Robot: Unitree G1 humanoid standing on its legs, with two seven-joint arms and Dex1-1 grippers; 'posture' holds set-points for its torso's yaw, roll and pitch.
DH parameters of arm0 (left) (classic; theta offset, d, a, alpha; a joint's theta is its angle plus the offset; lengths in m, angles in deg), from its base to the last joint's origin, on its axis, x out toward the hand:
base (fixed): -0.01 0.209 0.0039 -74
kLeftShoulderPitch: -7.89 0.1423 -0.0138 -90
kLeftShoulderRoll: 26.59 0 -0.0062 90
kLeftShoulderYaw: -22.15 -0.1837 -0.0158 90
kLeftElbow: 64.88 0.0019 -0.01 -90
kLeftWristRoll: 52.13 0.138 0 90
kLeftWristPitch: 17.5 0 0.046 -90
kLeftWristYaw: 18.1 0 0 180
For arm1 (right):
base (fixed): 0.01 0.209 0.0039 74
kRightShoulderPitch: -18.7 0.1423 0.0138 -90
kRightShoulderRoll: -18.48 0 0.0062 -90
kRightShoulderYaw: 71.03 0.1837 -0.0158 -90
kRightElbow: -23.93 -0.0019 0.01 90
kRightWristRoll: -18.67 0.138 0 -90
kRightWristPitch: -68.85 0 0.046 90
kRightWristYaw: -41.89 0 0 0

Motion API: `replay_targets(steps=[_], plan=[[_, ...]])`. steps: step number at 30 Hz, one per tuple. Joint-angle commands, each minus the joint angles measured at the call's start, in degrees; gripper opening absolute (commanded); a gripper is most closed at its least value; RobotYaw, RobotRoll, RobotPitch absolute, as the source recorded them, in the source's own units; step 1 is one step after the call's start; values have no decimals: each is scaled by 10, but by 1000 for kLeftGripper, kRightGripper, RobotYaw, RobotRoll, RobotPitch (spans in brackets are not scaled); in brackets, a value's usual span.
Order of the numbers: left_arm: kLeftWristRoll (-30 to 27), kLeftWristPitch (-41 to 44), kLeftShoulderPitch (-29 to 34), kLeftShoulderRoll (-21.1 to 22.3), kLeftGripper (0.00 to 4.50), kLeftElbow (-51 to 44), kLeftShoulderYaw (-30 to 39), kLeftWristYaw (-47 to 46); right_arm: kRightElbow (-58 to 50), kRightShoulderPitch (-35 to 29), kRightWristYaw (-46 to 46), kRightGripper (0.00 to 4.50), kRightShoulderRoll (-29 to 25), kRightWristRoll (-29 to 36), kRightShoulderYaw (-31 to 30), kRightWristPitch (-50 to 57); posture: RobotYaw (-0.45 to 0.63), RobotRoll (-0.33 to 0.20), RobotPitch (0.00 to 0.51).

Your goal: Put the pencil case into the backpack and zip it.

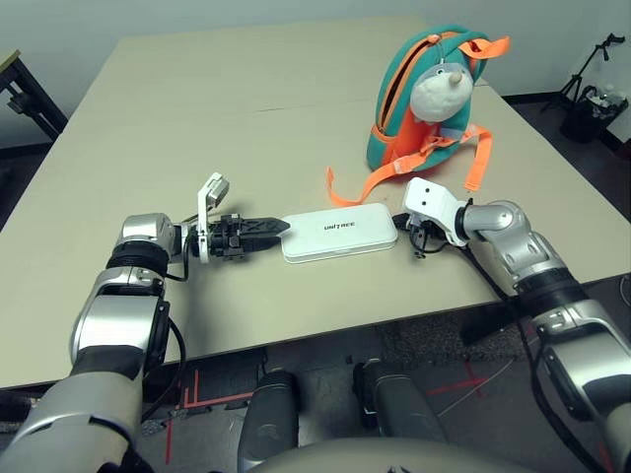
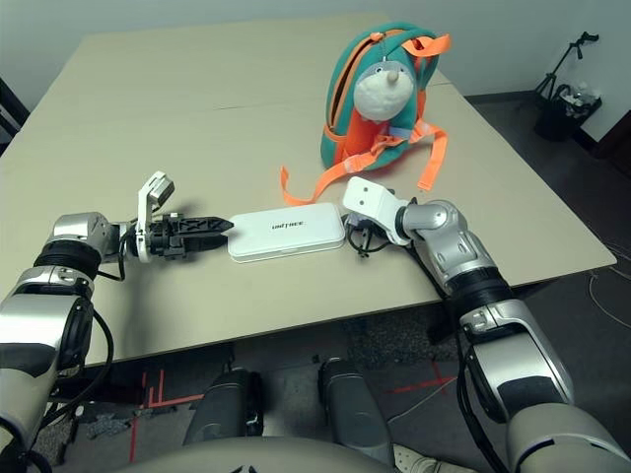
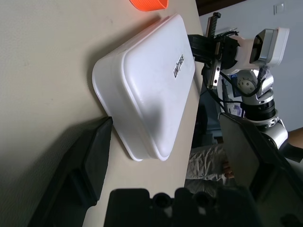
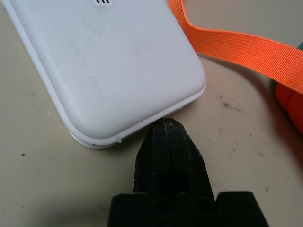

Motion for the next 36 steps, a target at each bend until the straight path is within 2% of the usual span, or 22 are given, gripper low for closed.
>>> replay_targets(steps=[1, 18, 36], plan=[[27, -1, 8, 11, 4500, 12, -19, -6, 9, 10, 13, 29, 10, 4, -11, -20, -115, 0, 91], [22, 10, 11, 48, 4500, -1, -20, 11, 34, 19, 9, 29, 0, 4, -1, -34, -106, 0, 90], [24, 9, 31, 24, 4500, -17, -25, 2, 11, 12, 9, 29, 13, 9, -5, -20, -119, 0, 94]])
